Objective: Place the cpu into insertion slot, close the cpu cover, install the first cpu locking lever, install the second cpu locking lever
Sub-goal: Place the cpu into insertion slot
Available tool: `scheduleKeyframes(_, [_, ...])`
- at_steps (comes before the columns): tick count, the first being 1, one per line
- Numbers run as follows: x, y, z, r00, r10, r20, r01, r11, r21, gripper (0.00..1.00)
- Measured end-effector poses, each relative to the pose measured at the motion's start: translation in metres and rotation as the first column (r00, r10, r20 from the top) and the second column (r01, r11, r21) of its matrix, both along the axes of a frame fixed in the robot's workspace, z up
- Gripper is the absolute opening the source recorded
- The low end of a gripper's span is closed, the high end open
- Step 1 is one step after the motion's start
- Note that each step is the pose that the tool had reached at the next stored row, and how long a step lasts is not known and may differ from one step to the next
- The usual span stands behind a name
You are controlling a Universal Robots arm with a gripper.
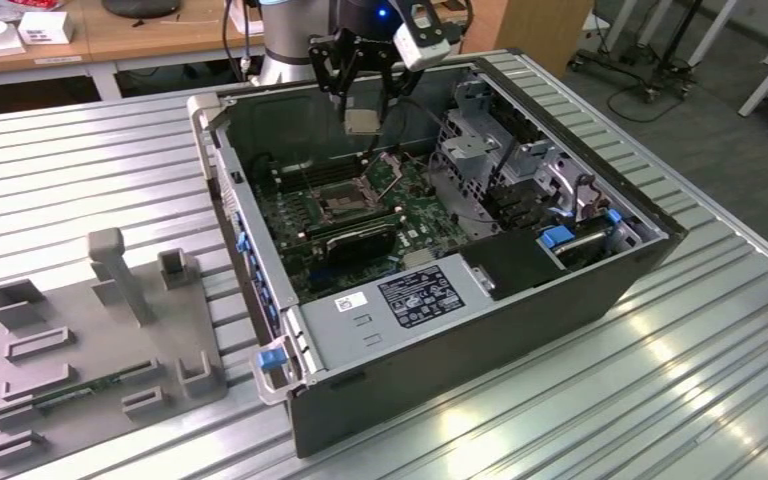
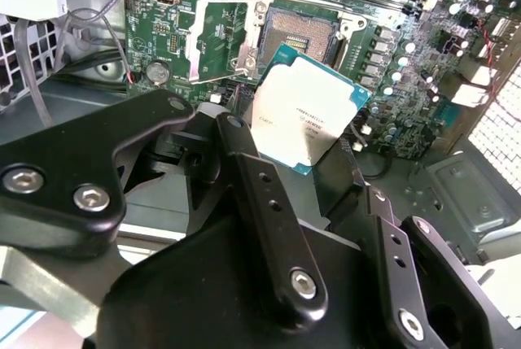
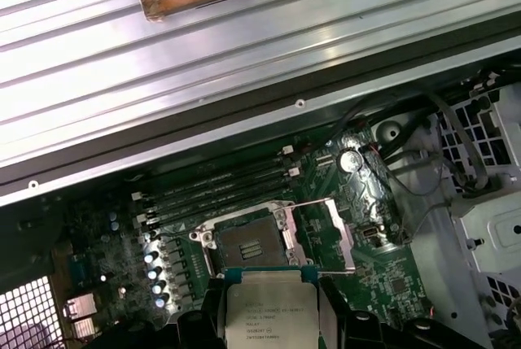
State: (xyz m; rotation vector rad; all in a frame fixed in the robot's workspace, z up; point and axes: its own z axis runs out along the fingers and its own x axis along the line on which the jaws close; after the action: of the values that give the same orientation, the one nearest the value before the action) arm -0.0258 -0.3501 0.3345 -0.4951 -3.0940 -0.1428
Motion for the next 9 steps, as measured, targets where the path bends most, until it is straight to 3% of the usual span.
scheduleKeyframes(9, [0.0, 0.0, -0.0001, 0.9997, -0.026, 0.0, 0.026, 0.9997, 0.0001, 0.54])
